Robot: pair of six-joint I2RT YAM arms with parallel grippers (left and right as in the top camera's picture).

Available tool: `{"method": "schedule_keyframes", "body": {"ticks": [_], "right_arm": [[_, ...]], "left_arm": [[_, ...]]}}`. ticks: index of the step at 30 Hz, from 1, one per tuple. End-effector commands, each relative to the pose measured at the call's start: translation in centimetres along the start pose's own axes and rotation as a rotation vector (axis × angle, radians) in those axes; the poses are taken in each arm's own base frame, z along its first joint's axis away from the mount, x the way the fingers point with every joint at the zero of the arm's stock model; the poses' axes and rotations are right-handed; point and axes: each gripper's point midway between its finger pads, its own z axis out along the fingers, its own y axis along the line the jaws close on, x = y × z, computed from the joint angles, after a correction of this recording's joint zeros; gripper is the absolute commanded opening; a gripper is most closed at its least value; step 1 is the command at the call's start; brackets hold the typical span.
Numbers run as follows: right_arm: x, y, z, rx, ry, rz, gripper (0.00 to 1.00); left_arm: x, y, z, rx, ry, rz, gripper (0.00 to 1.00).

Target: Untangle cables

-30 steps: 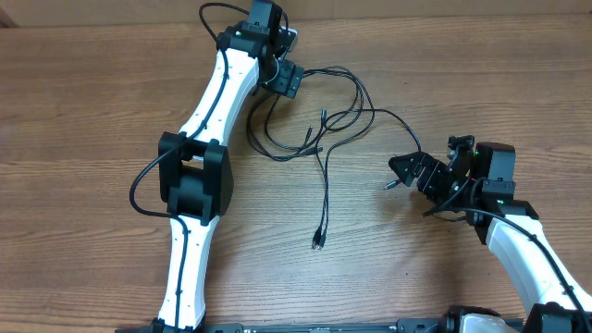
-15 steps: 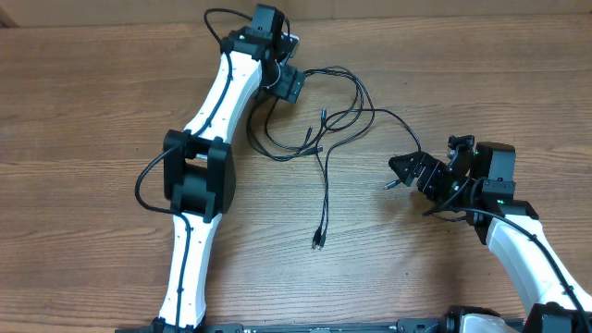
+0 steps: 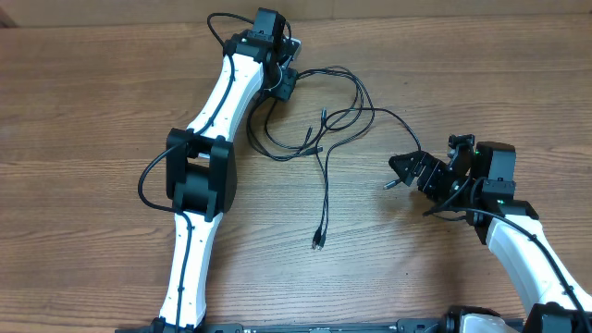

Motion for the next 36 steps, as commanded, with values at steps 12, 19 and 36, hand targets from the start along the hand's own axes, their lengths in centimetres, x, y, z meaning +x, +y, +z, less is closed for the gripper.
{"method": "schedule_keyframes", "body": {"ticks": [12,19,36], "right_arm": [[-0.7,0.5,-0.3,-0.003,-0.024,-0.017,1.00],[-0.8,0.6,-0.3,-0.005,-0.026,-0.019,1.00],[-0.8,0.6,-0.3,-0.006,-0.029,-0.021,1.00]], "left_arm": [[-0.2,-0.6,0.6,0.017,-0.010,0.018,0.59],[-0.4,-0.6,0.7,0.016,-0.018,0.019,0.64],[0.4,-0.6,2.0,0.025,0.005,0.024,0.45]]}}
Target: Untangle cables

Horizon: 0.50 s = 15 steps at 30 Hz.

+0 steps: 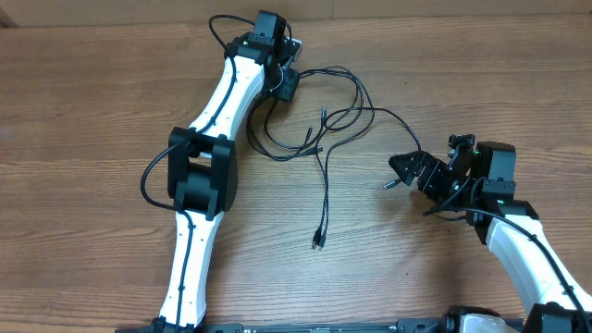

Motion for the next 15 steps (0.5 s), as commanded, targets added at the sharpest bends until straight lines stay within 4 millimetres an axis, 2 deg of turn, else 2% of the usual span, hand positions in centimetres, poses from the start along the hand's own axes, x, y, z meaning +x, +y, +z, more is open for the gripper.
{"method": "schedule_keyframes", "body": {"ticks": [1,3,4,5,12,13,15], "right_arm": [[-0.8,0.6,-0.3,-0.006,-0.027,-0.019,1.00],[-0.8,0.6,-0.3,-0.006,-0.027,-0.019,1.00],[-0.8,0.6,-0.3,-0.005,-0.027,-0.019,1.00],[-0.8,0.6,-0.3,-0.005,-0.027,-0.019,1.00],[-0.8,0.6,-0.3,-0.005,-0.027,-0.019,1.00],[-0.8,0.6,-0.3,-0.005,-0.027,-0.019,1.00],[-0.8,0.6,-0.3,-0.005,-0.027,-0.019,1.00]], "left_arm": [[0.8,-0.6,0.8,0.018,0.027,0.019,0.37],[0.8,-0.6,0.8,0.018,0.026,0.018,0.24],[0.9,-0.6,0.7,0.018,0.031,0.018,0.10],[1.0,-0.6,0.7,0.018,0.034,0.018,0.05],[1.6,-0.7,0.2,0.021,0.062,0.014,0.04],[1.6,-0.8,-0.1,0.021,0.063,0.014,0.04],[1.1,-1.0,-2.2,0.020,0.057,0.015,0.04]]}}
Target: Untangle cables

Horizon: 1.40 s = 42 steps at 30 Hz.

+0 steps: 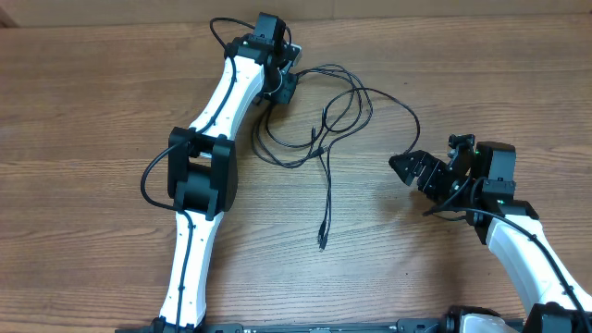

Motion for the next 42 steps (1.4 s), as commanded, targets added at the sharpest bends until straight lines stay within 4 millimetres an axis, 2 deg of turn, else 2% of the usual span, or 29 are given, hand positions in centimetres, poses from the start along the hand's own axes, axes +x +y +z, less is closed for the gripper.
{"method": "schedule_keyframes", "body": {"ticks": [1,4,5,6,7,9,10,12,13,14,16,17,21,23,27,30,32,34,35,36,38,39,41,42], "right_arm": [[-0.8,0.6,-0.3,-0.006,-0.027,-0.019,1.00],[-0.7,0.6,-0.3,-0.005,-0.024,-0.018,1.00],[-0.7,0.5,-0.3,-0.004,-0.023,-0.017,1.00],[-0.7,0.5,-0.3,-0.004,-0.023,-0.016,1.00],[-0.7,0.5,-0.3,-0.003,-0.021,-0.015,1.00],[-0.6,0.5,-0.3,-0.003,-0.021,-0.015,1.00],[-0.6,0.5,-0.3,-0.003,-0.021,-0.015,1.00],[-0.6,0.5,-0.3,-0.003,-0.021,-0.015,1.00],[-0.6,0.5,-0.3,-0.003,-0.021,-0.015,1.00],[-0.6,0.5,-0.3,-0.003,-0.021,-0.015,1.00],[-0.6,0.5,-0.3,-0.001,-0.018,-0.013,1.00],[-0.6,0.5,-0.3,-0.001,-0.018,-0.013,1.00],[-0.5,0.4,-0.3,0.000,-0.016,-0.011,1.00],[-0.5,0.4,-0.3,0.000,-0.015,-0.011,1.00],[-0.4,0.4,-0.3,0.002,-0.012,-0.009,1.00],[-0.3,0.3,-0.3,0.004,-0.009,-0.007,1.00],[-0.3,0.3,-0.3,0.004,-0.008,-0.009,1.00],[-0.3,0.3,-0.3,0.005,-0.007,-0.008,1.00],[-0.3,0.3,-0.3,0.005,-0.007,-0.008,1.00],[-0.3,0.3,-0.3,0.005,-0.007,-0.008,1.00],[-0.3,0.3,-0.3,0.005,-0.007,-0.008,1.00],[-0.3,0.3,-0.3,0.005,-0.008,-0.008,1.00],[-0.3,0.3,-0.3,0.005,-0.008,-0.008,1.00],[-0.3,0.3,-0.3,0.005,-0.008,-0.009,1.00]], "left_arm": [[-0.9,-0.9,-3.5,0.012,-0.029,0.011,0.04],[-3.0,-1.4,-9.4,0.002,-0.120,0.023,0.04],[-3.9,-1.7,-12.2,-0.002,-0.171,0.030,0.04],[-4.3,-1.9,-13.8,-0.004,-0.201,0.034,0.04],[-5.3,-2.9,-18.7,0.015,-0.293,0.053,0.04],[-5.8,-3.9,-23.9,0.032,-0.387,0.071,0.04],[-5.9,-4.3,-25.8,0.037,-0.423,0.079,0.04],[-5.7,-5.3,-31.4,0.048,-0.524,0.100,0.04],[-5.3,-6.0,-35.0,0.052,-0.590,0.114,0.04],[-4.9,-6.4,-37.2,0.051,-0.632,0.124,0.04],[-3.7,-7.2,-43.4,0.037,-0.758,0.146,0.04],[-2.6,-7.8,-47.2,0.027,-0.837,0.160,0.04],[0.1,-9.0,-53.0,0.028,-0.954,0.188,0.04],[1.0,-9.8,-54.7,0.055,-0.990,0.212,0.04],[1.4,-10.6,-56.4,0.073,-1.040,0.236,0.04],[1.5,-10.4,-55.8,0.072,-1.019,0.230,0.04],[1.5,-10.0,-53.7,0.067,-0.949,0.225,0.04],[1.6,-8.8,-49.9,0.029,-0.817,0.202,0.04],[1.7,-7.8,-47.3,0.002,-0.726,0.171,0.04],[1.8,-7.2,-45.2,-0.009,-0.657,0.152,0.09],[2.0,-6.4,-40.8,-0.004,-0.515,0.126,0.42],[2.0,-6.1,-38.3,0.004,-0.439,0.107,1.00],[2.0,-5.5,-33.4,0.022,-0.306,0.063,1.00],[2.0,-5.3,-31.7,0.028,-0.262,0.044,1.00]]}}
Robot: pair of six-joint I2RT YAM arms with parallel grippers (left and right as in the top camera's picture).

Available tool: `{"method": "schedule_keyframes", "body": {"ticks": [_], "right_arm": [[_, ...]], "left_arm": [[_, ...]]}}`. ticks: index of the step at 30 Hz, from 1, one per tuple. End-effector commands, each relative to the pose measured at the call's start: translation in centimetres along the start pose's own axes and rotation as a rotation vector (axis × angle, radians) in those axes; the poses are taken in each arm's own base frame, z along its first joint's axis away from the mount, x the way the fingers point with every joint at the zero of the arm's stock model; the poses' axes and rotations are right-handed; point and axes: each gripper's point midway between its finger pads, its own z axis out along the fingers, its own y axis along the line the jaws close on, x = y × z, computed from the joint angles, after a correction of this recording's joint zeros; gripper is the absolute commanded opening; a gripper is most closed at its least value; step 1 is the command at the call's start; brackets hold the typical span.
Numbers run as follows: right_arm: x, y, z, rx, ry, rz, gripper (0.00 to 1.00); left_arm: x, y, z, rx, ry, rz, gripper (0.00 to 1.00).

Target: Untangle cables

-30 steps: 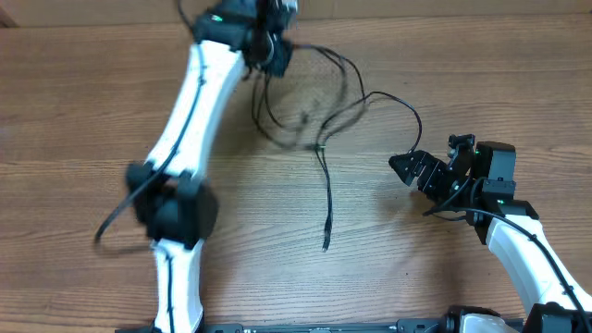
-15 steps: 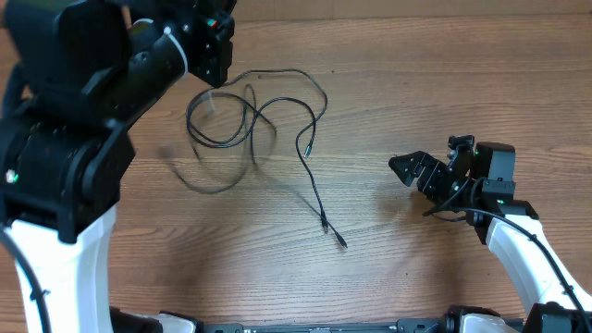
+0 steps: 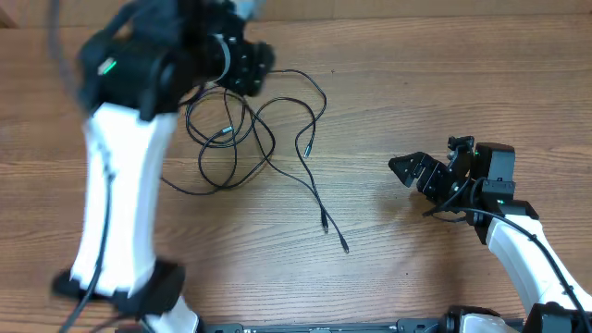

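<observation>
Thin black cables (image 3: 242, 139) lie in loose overlapping loops at the left middle of the table in the overhead view. Their top strands run up to my left gripper (image 3: 248, 67). That gripper is dark, blurred and raised toward the camera, and it appears shut on the cables. One strand trails down to the right and ends in small plugs (image 3: 343, 247). Another plug end (image 3: 305, 148) lies by the loops. At the right, my right gripper (image 3: 405, 170) stands open and empty, well away from the cables.
The wooden table (image 3: 444, 74) bears nothing else. My left arm (image 3: 120, 157) looms large and blurred over the left side and hides the table under it. The right arm's white link (image 3: 527, 250) lies along the lower right.
My left arm has moved left and risen toward the camera, now blurred. The cable bundle has gone left with it, and the trailing plugs lie further right and lower. The right arm has not moved.
At first my left gripper held the cables at the far middle, while my right gripper was shut on one cable's end at the right. That stayed the same, then the end was out of the right gripper. Now the whole bundle sits further left.
</observation>
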Motion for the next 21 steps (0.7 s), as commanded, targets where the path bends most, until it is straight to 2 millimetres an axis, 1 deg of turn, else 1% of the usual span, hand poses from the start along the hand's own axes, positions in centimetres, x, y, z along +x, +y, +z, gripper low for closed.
{"method": "schedule_keyframes", "body": {"ticks": [1,2,4,6,9,11,13,15,16,18,21], "right_arm": [[-0.7,0.5,-0.3,-0.003,-0.024,-0.021,1.00],[-0.7,0.5,-0.3,-0.003,-0.024,-0.025,1.00],[-0.7,0.5,-0.3,-0.003,-0.024,-0.033,1.00],[-0.7,0.4,-0.3,0.002,-0.023,-0.046,1.00],[-0.7,0.4,-0.3,0.006,-0.025,-0.046,1.00],[-0.7,0.4,-0.3,0.006,-0.026,-0.046,1.00],[-0.7,0.3,-0.3,0.009,-0.027,-0.046,1.00],[-0.8,0.2,-0.3,0.013,-0.029,-0.045,1.00],[-0.8,0.3,-0.3,0.012,-0.029,-0.045,1.00],[-0.8,0.2,-0.3,0.012,-0.029,-0.046,1.00],[-0.8,0.2,-0.3,0.015,-0.031,-0.045,1.00]], "left_arm": [[3.2,1.5,7.8,-0.013,0.207,-0.089,1.00],[4.1,2.3,9.7,-0.039,0.257,-0.130,1.00],[6.8,4.3,13.7,-0.140,0.374,-0.239,0.99],[9.8,4.6,17.8,-0.134,0.489,-0.278,1.00],[13.7,5.2,21.7,-0.159,0.625,-0.326,1.00],[16.0,5.7,24.0,-0.173,0.690,-0.355,1.00],[18.4,6.5,25.9,-0.202,0.756,-0.392,0.99],[19.7,6.9,26.8,-0.206,0.789,-0.405,1.00],[20.0,7.1,27.2,-0.207,0.794,-0.408,0.99],[19.8,7.3,27.6,-0.200,0.779,-0.394,1.00],[18.2,7.3,27.3,-0.165,0.725,-0.328,1.00]]}}
